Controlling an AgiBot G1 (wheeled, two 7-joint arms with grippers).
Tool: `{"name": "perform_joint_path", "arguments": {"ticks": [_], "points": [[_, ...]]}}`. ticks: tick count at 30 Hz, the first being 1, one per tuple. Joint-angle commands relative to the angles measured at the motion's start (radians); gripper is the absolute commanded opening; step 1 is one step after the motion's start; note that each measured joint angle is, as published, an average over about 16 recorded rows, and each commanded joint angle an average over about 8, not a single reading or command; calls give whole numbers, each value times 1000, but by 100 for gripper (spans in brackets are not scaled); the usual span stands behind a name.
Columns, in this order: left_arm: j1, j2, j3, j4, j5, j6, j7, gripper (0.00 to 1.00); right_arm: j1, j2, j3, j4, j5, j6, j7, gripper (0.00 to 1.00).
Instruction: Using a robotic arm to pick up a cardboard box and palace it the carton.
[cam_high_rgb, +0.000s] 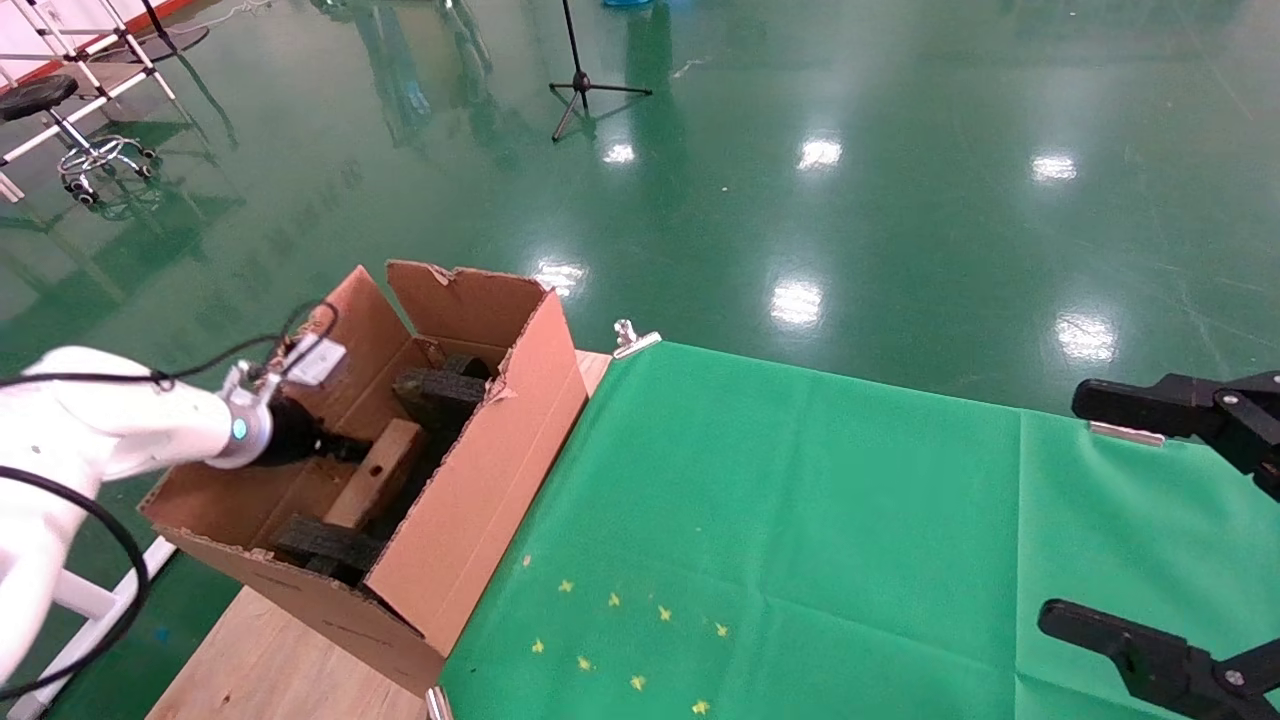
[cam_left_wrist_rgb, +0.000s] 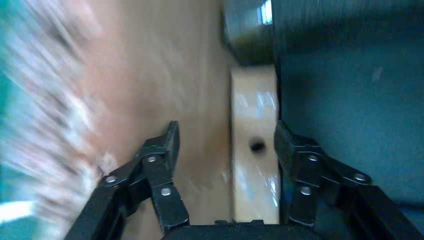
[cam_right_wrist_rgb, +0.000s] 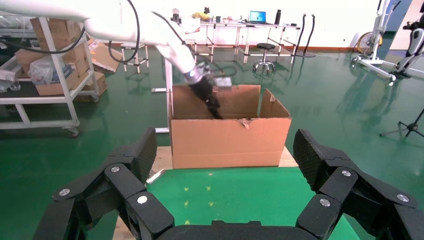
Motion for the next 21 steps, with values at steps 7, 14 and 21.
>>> {"name": "perform_joint_path", "arguments": {"ticks": [7,14,21], "points": [[-56,-116,-86,-139,-131,133,54,100,0,0,0,0,0,0,0,100],[-67,-246,-169,-294,-269,288,74,100,0,0,0,0,0,0,0,100],[-63,-290,-188,-356,-302,326,72,100,0,0,0,0,0,0,0,100]]}}
